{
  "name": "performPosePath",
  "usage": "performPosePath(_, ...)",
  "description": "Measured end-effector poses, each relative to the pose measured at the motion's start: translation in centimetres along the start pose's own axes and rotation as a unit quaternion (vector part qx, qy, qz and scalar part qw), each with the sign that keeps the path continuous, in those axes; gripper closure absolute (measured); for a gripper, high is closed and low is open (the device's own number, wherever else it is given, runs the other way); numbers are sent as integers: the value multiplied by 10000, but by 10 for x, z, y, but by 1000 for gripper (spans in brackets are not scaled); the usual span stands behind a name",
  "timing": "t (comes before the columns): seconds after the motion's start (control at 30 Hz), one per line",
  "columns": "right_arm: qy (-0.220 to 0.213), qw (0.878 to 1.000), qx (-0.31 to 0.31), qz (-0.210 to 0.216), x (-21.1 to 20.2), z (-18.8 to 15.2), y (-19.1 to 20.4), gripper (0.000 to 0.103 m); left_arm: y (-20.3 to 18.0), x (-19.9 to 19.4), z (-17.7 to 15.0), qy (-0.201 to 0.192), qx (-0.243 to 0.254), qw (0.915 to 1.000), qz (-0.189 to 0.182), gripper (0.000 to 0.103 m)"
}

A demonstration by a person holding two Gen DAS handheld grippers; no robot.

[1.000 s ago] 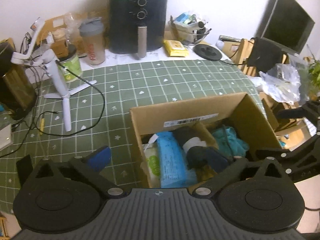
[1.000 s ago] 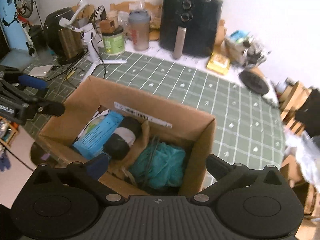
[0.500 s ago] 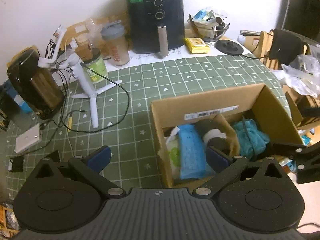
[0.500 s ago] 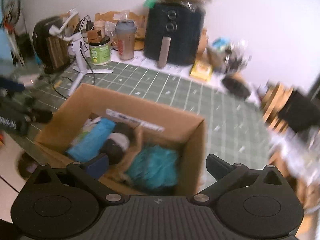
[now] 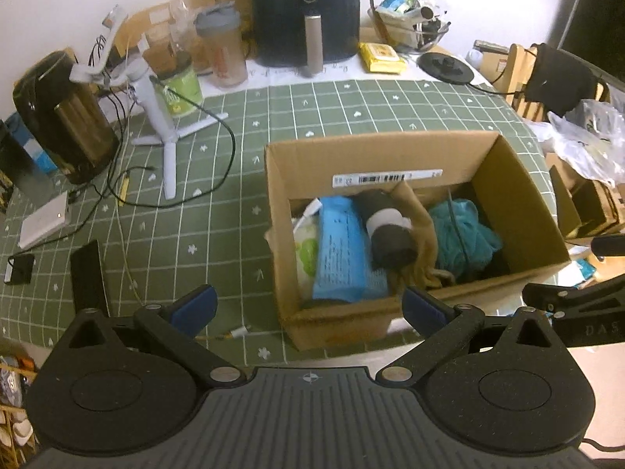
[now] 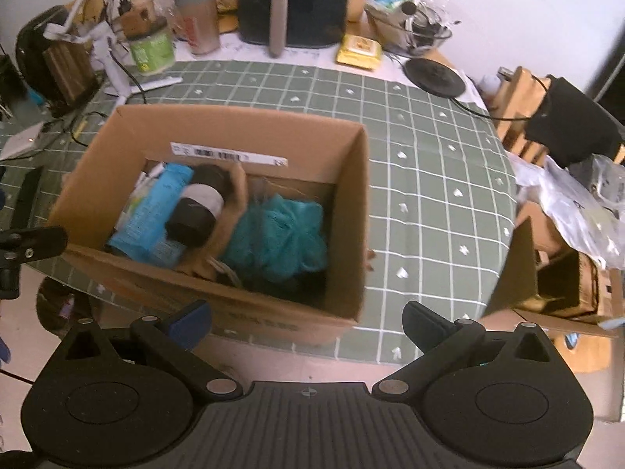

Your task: Organize soft objects

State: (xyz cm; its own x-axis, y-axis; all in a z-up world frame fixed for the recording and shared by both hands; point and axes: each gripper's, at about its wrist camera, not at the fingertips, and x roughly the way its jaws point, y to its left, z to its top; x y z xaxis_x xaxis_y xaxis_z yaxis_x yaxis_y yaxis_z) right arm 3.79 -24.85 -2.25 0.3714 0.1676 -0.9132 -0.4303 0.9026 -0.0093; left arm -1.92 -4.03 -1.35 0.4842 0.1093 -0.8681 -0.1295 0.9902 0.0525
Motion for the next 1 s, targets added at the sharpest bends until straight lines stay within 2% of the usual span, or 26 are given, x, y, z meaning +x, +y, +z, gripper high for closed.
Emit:
performPosePath(0.23, 99, 9999, 15, -39, 3, -2, -7, 0, 1, 7, -6, 327, -192, 9992, -105, 0)
performPosePath(0.43, 148, 9999, -9, -53, 4, -4, -10, 0, 0, 10, -8, 444, -249, 9987, -96, 0)
performPosePath(1.0, 68, 9999, 147, -15, 2, -4, -14, 0, -2, 7, -11, 475, -290, 9983, -165, 0)
